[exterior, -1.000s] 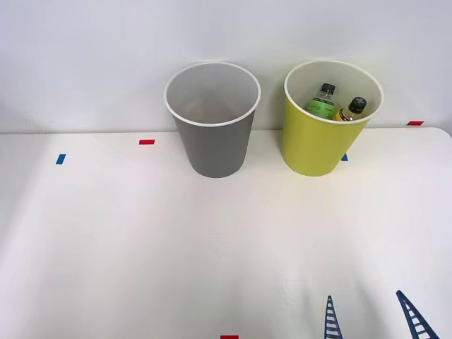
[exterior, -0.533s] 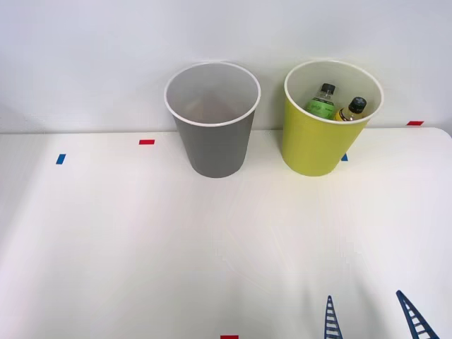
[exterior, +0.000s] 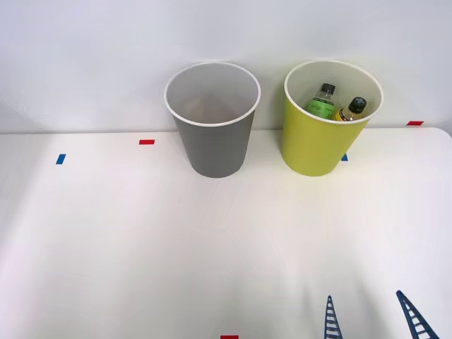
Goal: Put cans in the gray bin, plastic bottles in the light green bin
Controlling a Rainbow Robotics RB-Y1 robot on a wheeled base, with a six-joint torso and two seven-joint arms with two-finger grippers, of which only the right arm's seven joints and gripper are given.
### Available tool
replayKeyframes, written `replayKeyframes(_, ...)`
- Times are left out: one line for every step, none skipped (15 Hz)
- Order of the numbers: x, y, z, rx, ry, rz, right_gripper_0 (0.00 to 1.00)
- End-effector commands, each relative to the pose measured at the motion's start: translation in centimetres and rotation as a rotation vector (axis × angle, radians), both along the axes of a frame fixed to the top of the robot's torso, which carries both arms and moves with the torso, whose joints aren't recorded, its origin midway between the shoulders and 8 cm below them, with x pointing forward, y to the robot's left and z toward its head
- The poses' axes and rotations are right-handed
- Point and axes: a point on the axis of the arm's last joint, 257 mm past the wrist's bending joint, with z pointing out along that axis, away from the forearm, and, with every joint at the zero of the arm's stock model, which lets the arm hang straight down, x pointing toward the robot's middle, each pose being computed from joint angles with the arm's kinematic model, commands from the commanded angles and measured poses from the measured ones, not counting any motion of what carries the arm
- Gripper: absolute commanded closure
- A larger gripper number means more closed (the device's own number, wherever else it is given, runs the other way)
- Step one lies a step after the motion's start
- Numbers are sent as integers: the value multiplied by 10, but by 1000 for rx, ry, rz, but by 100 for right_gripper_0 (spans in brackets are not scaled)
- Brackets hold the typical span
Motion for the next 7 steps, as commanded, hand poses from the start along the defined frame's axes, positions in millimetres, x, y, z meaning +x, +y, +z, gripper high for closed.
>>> replayKeyframes(0, 0, 0, 0, 0, 0, 0)
replayKeyframes(0, 0, 0, 0, 0, 0, 0)
replayKeyframes(0, 0, 0, 0, 0, 0, 0)
replayKeyframes(0, 0, 0, 0, 0, 0, 0)
replayKeyframes(0, 0, 0, 0, 0, 0, 0)
replayKeyframes(0, 0, 0, 0, 0, 0, 0)
replayKeyframes(0, 0, 0, 0, 0, 0, 0)
